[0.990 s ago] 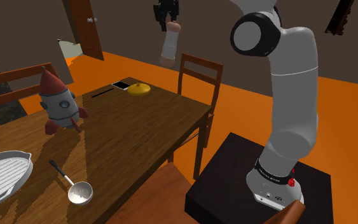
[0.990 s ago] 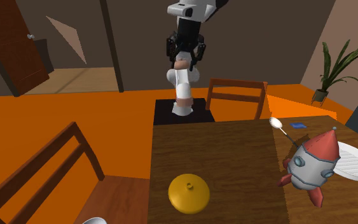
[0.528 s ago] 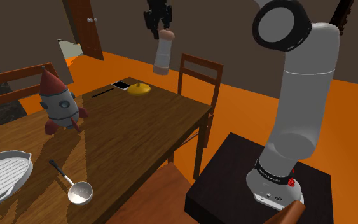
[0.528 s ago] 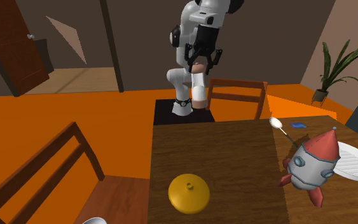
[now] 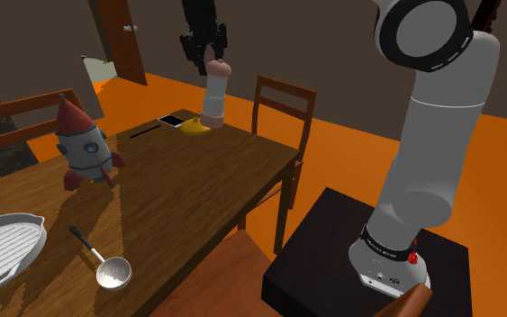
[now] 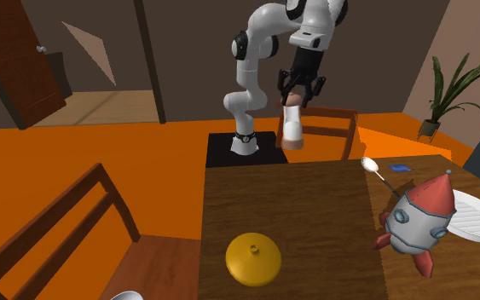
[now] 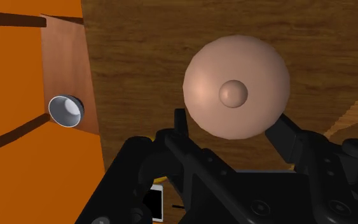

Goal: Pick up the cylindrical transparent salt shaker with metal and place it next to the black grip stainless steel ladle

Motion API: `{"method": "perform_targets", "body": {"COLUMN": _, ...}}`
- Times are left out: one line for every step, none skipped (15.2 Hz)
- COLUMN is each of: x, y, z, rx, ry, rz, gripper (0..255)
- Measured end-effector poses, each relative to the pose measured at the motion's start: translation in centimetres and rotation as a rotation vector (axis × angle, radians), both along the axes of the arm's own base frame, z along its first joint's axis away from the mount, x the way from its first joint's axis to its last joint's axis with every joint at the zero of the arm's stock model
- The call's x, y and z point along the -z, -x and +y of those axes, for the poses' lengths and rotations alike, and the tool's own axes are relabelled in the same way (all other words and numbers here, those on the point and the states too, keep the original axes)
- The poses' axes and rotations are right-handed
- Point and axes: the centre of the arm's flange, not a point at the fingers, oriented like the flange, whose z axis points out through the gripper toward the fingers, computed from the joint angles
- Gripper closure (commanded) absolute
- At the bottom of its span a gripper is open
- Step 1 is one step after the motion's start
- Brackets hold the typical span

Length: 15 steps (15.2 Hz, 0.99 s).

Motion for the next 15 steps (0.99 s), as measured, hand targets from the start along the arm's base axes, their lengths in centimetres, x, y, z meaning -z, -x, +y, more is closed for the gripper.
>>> {"method": "perform_targets", "body": {"x": 1.1, "y": 0.0, "z": 1.2, "rx": 0.0, "ry": 0.0, "rz": 0.001, "gripper": 255}}
{"method": "perform_targets", "body": {"x": 1.4, "y": 0.5, "z": 2.5, "rx": 0.0, "ry": 0.0, "rz": 0.0, "gripper": 255}}
{"method": "perform_targets", "body": {"x": 1.9, "y": 1.0, "z": 3.9, "rx": 0.0, "ry": 0.0, "rz": 0.0, "gripper": 255}}
{"method": "perform_targets", "body": {"x": 2.0, "y": 1.1, "z": 5.1, "rx": 0.0, "ry": 0.0, "rz": 0.0, "gripper": 255}}
{"method": "perform_targets", "body": {"x": 2.8, "y": 1.3, "z": 6.4, "rx": 0.0, "ry": 0.0, "rz": 0.0, "gripper": 255}}
{"method": "perform_targets", "body": {"x": 3.4, "y": 1.5, "z": 7.6, "rx": 0.0, "ry": 0.0, "rz": 0.0, "gripper": 255}}
{"method": "perform_targets", "body": {"x": 3.8, "y": 1.6, "z": 8.8, "rx": 0.0, "ry": 0.0, "rz": 0.0, "gripper": 255}}
{"method": "perform_targets", "body": {"x": 4.2, "y": 2.1, "z": 10.0, "rx": 0.0, "ry": 0.0, "rz": 0.0, "gripper": 255}}
{"method": "perform_targets", "body": {"x": 4.7, "y": 2.5, "z": 11.2, "rx": 0.0, "ry": 0.0, "rz": 0.0, "gripper": 255}}
{"method": "perform_targets", "body": {"x": 5.0, "y": 2.6, "z": 12.4, "rx": 0.0, "ry": 0.0, "rz": 0.0, "gripper": 255}}
{"method": "perform_targets", "body": {"x": 5.6, "y": 2.9, "z": 13.7, "rx": 0.0, "ry": 0.0, "rz": 0.0, "gripper": 255}}
{"method": "perform_targets", "body": {"x": 6.1, "y": 3.2, "z": 14.5, "rx": 0.0, "ry": 0.0, "rz": 0.0, "gripper": 255}}
{"method": "perform_targets", "body": {"x": 6.3, "y": 3.4, "z": 16.0, "rx": -0.001, "ry": 0.0, "rz": 0.0, "gripper": 255}}
{"method": "perform_targets", "body": {"x": 7.0, "y": 3.5, "z": 17.1, "rx": 0.0, "ry": 0.0, "rz": 0.0, "gripper": 255}}
{"method": "perform_targets", "body": {"x": 7.4, "y": 3.7, "z": 18.2, "rx": 0.0, "ry": 0.0, "rz": 0.0, "gripper": 255}}
